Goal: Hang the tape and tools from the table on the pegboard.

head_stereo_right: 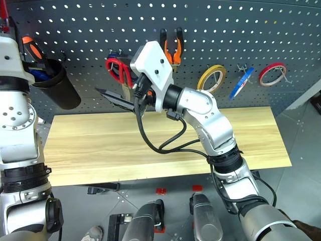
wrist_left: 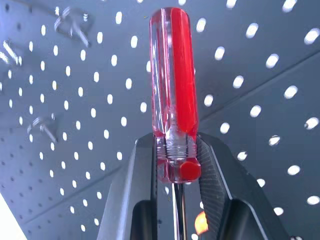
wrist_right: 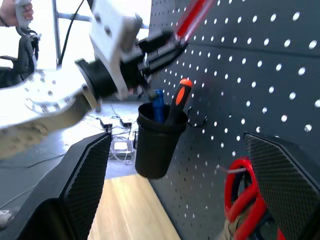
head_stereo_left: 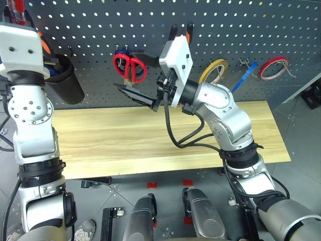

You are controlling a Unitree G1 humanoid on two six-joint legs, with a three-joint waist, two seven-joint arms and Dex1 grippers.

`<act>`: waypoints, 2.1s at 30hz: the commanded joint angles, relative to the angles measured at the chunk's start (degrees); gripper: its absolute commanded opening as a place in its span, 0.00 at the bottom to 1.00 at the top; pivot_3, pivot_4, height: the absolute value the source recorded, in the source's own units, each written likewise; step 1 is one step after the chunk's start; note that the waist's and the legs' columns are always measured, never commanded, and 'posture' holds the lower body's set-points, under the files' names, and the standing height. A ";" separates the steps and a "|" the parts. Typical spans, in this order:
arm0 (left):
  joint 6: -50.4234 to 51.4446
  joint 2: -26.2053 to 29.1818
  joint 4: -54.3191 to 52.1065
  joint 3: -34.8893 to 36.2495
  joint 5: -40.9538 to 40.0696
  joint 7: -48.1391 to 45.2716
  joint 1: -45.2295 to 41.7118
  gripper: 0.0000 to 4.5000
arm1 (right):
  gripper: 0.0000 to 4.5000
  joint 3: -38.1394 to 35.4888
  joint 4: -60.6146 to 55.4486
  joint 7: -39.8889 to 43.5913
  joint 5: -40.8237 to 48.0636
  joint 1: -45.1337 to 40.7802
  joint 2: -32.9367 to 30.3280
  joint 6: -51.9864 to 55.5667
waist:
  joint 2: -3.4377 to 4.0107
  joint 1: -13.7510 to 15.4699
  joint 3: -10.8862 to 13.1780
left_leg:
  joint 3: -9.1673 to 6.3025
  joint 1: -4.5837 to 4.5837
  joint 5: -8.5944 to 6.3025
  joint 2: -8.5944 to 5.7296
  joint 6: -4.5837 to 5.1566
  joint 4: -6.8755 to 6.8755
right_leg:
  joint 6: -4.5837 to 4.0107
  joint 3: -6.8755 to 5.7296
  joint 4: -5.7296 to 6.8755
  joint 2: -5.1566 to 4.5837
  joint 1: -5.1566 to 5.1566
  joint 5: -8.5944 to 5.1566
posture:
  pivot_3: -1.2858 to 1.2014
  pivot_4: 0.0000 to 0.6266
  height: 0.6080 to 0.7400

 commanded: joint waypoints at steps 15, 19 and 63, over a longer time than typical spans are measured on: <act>-4.10 -6.05 0.19 -0.98 -1.69 2.88 -2.55 0.17 | 1.00 0.05 -3.67 -1.26 -0.03 1.10 0.48 -0.44 | -0.06 -2.31 -1.20 | 0.01 -0.01 0.07 0.00 -0.01 0.03 | 0.03 0.04 0.14 0.02 -0.03 0.04 | 0.40 0.34 1.00; -1.52 -6.97 -4.50 1.32 -1.92 4.25 0.79 0.17 | 1.00 -0.12 -3.78 -1.41 -0.12 1.37 0.01 -0.37 | -0.07 -3.71 -1.26 | -0.01 -0.01 0.07 0.00 -0.01 0.03 | 0.02 0.06 0.16 0.02 -0.03 0.04 | 0.40 0.35 1.00; 37.34 -17.50 -46.65 5.59 -20.27 -9.41 33.17 1.00 | 1.00 -0.04 -18.12 -0.21 6.28 23.88 -8.96 7.00 | 0.60 -4.35 -4.89 | 0.00 0.11 0.01 0.00 0.06 -0.04 | 0.03 0.21 0.52 0.09 0.00 0.02 | 0.43 0.28 1.00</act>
